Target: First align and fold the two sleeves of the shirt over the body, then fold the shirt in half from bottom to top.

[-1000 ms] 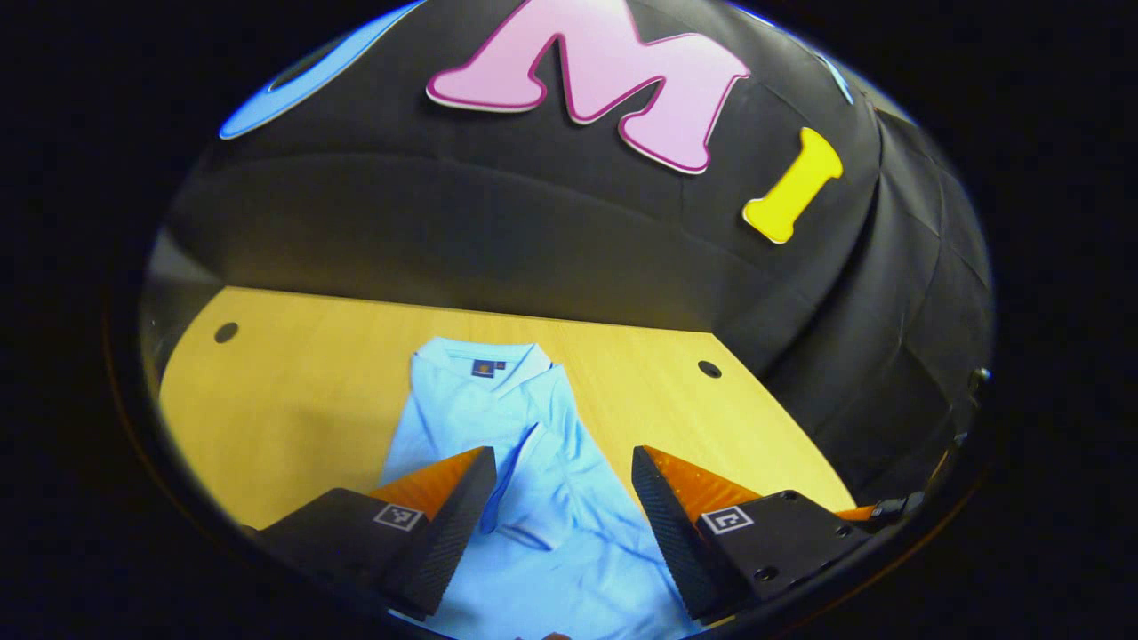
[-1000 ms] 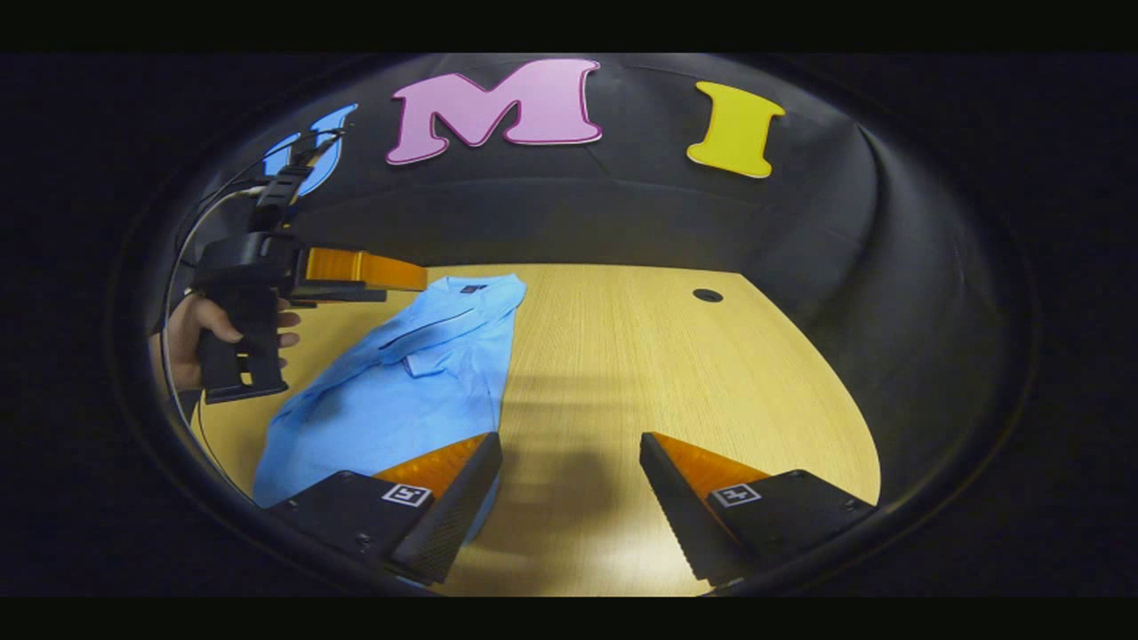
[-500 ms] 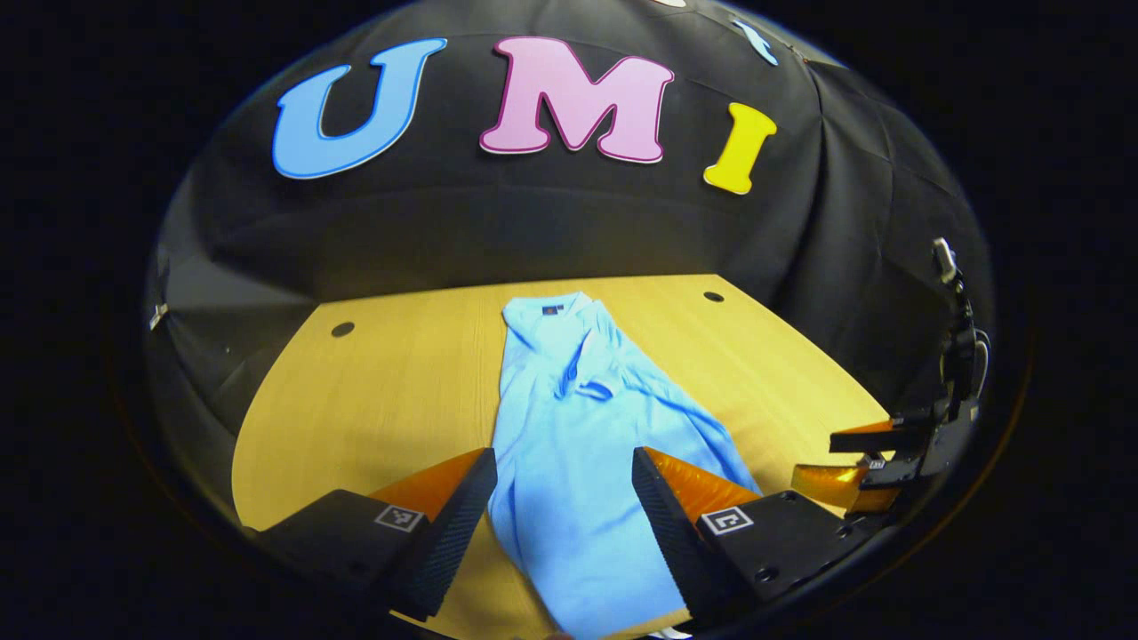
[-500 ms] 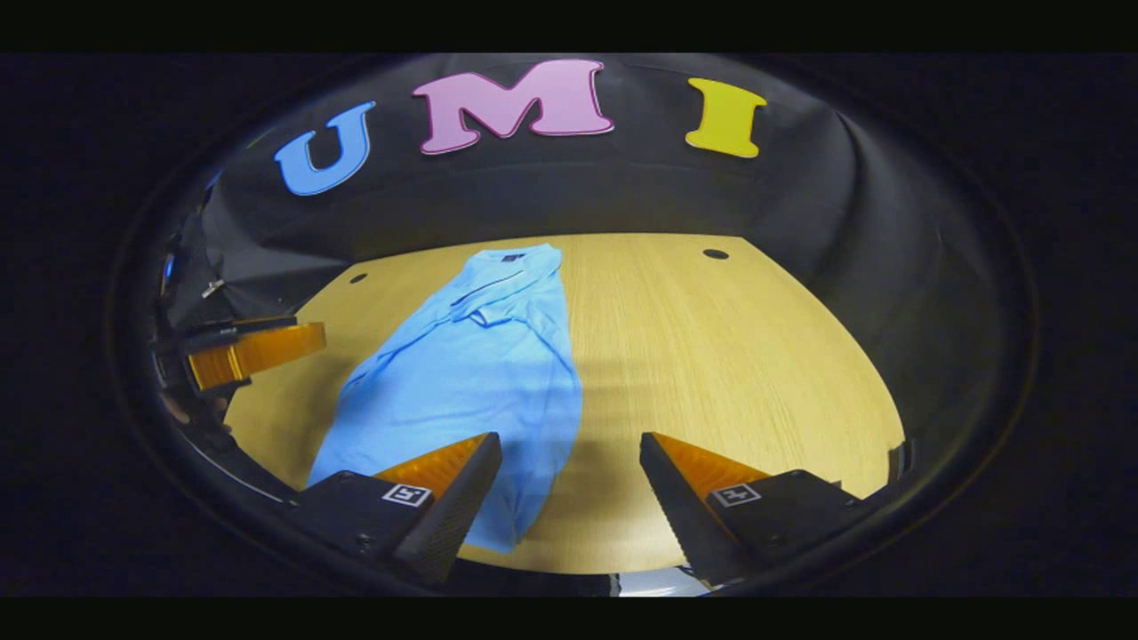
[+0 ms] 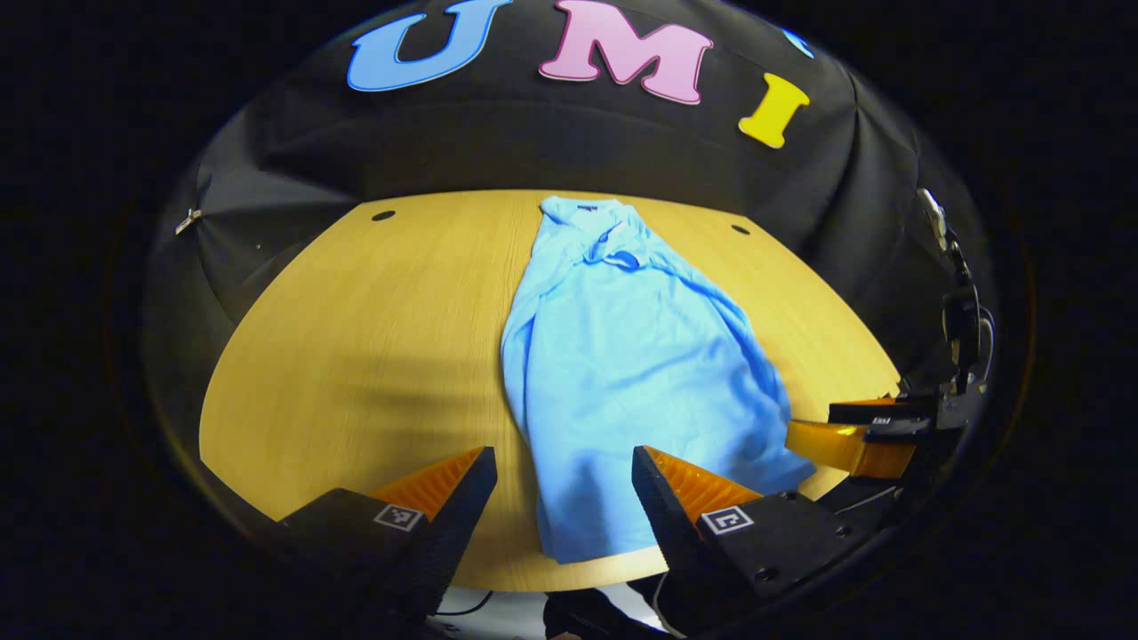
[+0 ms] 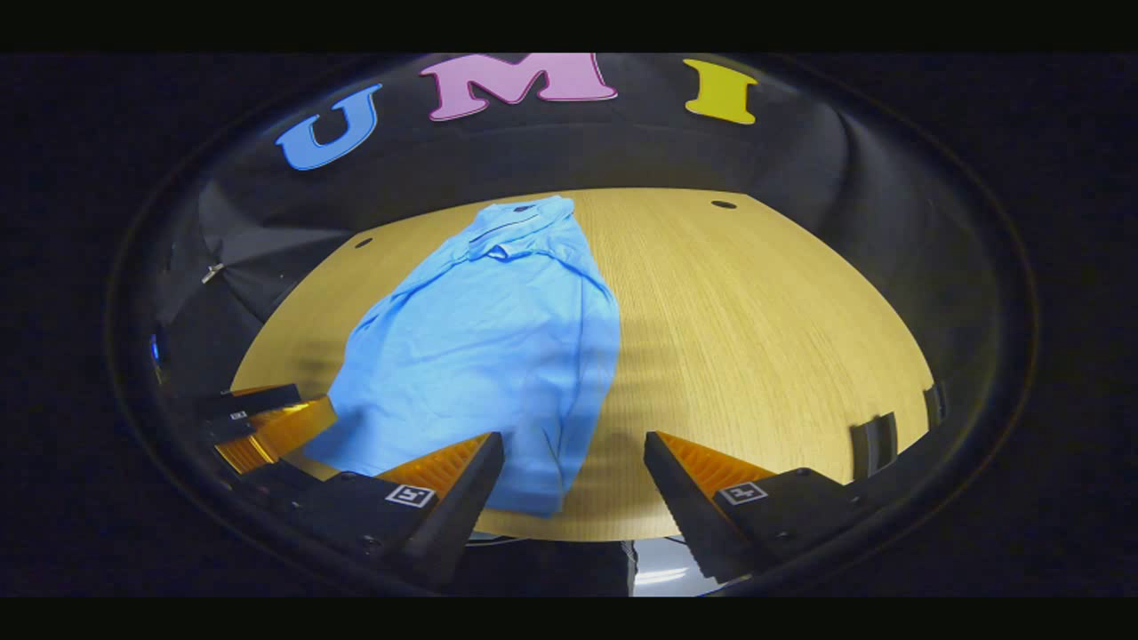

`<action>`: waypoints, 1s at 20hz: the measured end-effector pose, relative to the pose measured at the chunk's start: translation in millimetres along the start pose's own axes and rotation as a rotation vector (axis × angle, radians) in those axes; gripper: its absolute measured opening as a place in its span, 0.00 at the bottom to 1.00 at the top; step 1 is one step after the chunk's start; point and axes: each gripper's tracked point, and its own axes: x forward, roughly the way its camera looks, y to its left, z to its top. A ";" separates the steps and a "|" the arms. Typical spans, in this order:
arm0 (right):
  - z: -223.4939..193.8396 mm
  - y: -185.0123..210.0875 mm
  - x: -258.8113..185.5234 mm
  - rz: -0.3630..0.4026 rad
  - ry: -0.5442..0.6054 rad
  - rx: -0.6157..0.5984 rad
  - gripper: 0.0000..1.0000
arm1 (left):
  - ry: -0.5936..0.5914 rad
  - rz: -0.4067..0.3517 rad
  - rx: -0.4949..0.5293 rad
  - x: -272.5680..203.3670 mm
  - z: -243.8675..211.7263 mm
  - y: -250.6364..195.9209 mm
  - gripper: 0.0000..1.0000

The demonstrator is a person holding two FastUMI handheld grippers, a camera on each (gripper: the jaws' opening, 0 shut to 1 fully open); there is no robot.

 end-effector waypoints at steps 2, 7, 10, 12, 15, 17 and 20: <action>-9.5 -1.7 5.1 -0.020 0.015 -0.011 0.99 | 0.020 0.008 0.048 0.1 -14.7 -0.5 0.98; -23.2 1.2 16.8 -0.037 0.036 -0.032 0.93 | 0.058 0.031 0.084 11.9 -41.5 0.4 0.98; -26.4 3.4 15.7 -0.056 0.042 -0.101 0.99 | 0.063 0.030 0.086 10.8 -47.3 -2.2 0.99; -25.8 9.6 18.2 -0.051 0.048 -0.081 0.94 | 0.061 0.027 0.086 12.0 -44.1 -6.8 0.92; -26.5 16.6 16.9 -0.031 0.059 -0.091 0.54 | 0.061 -0.006 0.102 12.7 -42.9 -18.1 0.64; -27.0 22.0 18.8 -0.009 0.069 -0.085 0.19 | 0.064 -0.035 0.097 14.3 -42.0 -27.0 0.46; -27.1 24.2 17.1 0.022 0.088 -0.090 0.03 | 0.083 -0.062 0.079 14.5 -39.6 -30.9 0.09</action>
